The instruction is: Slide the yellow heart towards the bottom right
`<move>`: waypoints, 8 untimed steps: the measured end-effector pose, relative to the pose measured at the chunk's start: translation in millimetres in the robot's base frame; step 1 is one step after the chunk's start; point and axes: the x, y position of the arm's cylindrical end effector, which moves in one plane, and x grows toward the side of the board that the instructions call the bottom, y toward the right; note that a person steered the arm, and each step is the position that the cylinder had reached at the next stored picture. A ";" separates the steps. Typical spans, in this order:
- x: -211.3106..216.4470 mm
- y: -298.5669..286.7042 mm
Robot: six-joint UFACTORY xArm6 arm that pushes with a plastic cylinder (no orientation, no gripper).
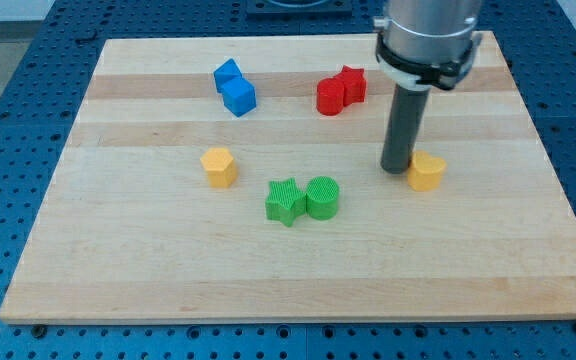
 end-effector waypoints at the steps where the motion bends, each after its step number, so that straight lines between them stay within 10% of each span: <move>1: 29.8 14.5; 8: -30.7 36.8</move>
